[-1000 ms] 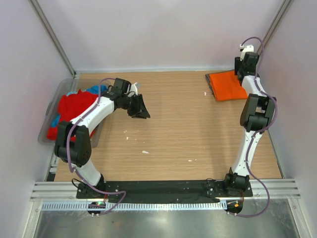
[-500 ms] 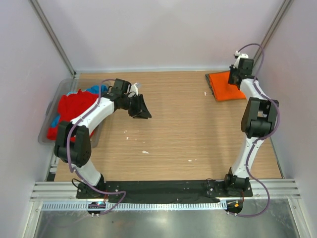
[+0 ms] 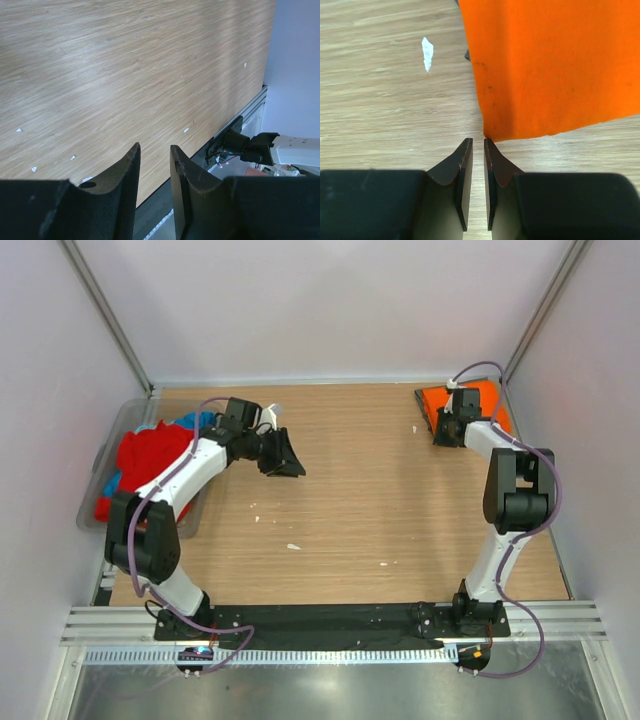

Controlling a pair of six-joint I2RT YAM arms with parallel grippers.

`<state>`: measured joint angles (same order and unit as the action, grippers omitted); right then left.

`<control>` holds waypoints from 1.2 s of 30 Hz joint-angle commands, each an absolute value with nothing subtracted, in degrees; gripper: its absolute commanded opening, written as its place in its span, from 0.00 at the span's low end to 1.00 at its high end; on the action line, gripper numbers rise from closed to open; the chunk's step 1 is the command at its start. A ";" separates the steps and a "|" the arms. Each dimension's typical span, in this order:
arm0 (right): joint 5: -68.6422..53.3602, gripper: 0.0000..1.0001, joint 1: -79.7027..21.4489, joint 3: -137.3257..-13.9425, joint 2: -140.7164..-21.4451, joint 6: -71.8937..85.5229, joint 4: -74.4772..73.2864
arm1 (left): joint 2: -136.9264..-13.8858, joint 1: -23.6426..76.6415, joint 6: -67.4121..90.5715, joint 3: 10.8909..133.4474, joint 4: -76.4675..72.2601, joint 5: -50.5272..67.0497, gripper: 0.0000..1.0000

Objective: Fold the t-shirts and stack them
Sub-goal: Reset both grippers

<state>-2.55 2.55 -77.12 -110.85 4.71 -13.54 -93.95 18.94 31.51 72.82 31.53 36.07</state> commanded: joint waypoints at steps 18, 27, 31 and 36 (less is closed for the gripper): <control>0.79 0.42 -12.47 -69.27 -80.53 18.44 -29.18 | -84.21 18.54 29.79 82.26 31.38 34.01 0.33; -0.62 1.00 -14.85 -66.27 -56.00 21.09 -36.73 | -66.20 18.46 32.52 71.12 20.75 31.03 0.70; 3.16 1.00 -14.77 -64.78 -49.84 26.44 -38.32 | -60.83 18.54 31.64 67.86 21.53 27.78 1.00; 3.07 1.00 -14.77 -62.14 -45.45 30.49 -38.76 | -56.26 18.54 31.99 66.53 22.94 27.42 1.00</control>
<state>1.72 -14.90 -63.59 -46.78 26.39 -37.78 -58.43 18.83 32.36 66.89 24.12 28.84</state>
